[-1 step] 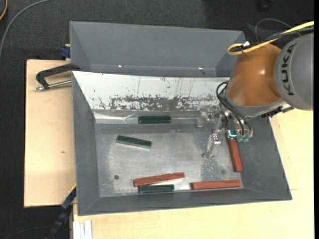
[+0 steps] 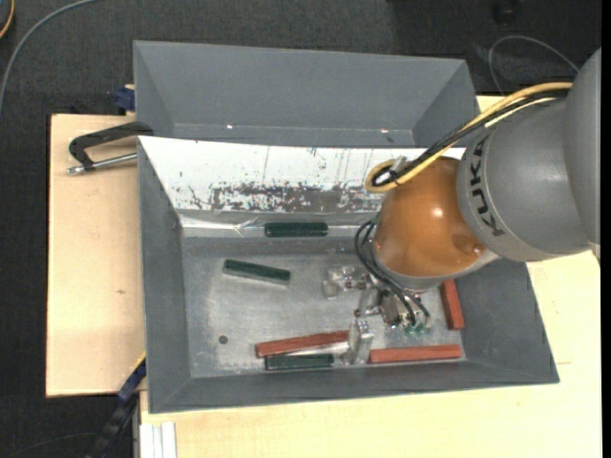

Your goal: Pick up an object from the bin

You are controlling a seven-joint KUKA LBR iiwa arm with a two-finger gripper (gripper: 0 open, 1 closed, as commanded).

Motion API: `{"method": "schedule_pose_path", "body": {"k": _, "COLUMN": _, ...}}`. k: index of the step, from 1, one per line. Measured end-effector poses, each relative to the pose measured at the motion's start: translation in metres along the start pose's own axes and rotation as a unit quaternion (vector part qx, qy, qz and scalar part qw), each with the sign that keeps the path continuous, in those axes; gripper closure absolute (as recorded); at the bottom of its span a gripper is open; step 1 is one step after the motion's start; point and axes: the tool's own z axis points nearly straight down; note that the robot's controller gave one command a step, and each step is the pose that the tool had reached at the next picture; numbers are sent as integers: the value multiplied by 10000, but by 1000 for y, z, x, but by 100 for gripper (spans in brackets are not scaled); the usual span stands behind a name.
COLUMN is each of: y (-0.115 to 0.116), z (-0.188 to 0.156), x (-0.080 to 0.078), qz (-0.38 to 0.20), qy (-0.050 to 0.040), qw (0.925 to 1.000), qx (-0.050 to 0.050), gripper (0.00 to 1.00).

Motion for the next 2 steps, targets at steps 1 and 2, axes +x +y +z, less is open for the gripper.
{"method": "schedule_pose_path", "body": {"k": 1, "y": -2, "z": 13, "x": -5, "qz": 118, "qy": -31, "qw": 9999, "qx": 16, "gripper": 0}}
{"method": "schedule_pose_path", "body": {"k": 2, "y": -2, "z": 12, "x": -6, "qz": 116, "qy": -37, "qw": 9999, "qx": 20, "gripper": 100}}
